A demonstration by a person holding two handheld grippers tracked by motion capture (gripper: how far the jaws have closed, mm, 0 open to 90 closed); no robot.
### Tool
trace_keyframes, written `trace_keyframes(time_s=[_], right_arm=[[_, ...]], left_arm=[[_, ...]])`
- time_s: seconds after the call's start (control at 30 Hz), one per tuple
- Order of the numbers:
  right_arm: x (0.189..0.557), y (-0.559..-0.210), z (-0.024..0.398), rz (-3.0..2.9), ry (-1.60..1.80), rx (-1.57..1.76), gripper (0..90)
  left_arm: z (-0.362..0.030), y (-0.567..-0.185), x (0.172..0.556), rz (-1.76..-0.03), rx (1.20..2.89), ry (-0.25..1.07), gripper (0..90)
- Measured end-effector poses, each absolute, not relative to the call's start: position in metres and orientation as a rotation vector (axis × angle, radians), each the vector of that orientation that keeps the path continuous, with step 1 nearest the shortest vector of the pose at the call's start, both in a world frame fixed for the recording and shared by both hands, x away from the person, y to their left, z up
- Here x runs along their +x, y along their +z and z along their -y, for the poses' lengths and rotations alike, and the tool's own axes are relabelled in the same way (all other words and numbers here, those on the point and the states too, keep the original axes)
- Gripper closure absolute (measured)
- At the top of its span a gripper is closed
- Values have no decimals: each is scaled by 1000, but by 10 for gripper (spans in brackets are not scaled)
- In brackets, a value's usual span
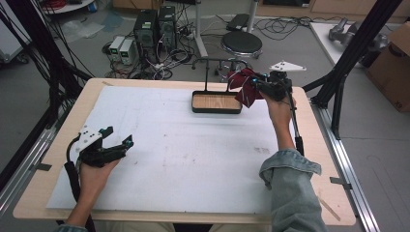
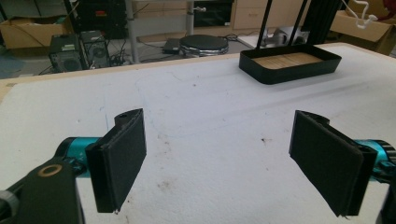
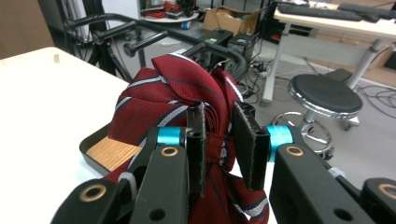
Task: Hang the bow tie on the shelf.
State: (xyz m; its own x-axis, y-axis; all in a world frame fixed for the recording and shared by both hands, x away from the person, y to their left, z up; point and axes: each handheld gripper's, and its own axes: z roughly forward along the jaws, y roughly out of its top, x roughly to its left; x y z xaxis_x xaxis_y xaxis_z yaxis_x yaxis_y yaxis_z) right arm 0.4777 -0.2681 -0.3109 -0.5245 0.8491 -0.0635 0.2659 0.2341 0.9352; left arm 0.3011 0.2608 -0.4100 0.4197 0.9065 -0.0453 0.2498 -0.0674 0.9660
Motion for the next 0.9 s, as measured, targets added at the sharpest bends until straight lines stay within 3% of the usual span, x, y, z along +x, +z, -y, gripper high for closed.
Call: trace_keyframes(time_s=[0.53,0.7,0.9], right_arm=[[503,-335,275,-1887,1264,1133,742],[509,-343,269,-1878,1219,1136,687],[511,-346,271,-1858,1224,1167,685]], left_arm=[[-259,-411,302,-1048,1585,742,191],[-259,-411,302,-1045,1588,741,191],[-259,-412,303,-1047,1587,738,191]])
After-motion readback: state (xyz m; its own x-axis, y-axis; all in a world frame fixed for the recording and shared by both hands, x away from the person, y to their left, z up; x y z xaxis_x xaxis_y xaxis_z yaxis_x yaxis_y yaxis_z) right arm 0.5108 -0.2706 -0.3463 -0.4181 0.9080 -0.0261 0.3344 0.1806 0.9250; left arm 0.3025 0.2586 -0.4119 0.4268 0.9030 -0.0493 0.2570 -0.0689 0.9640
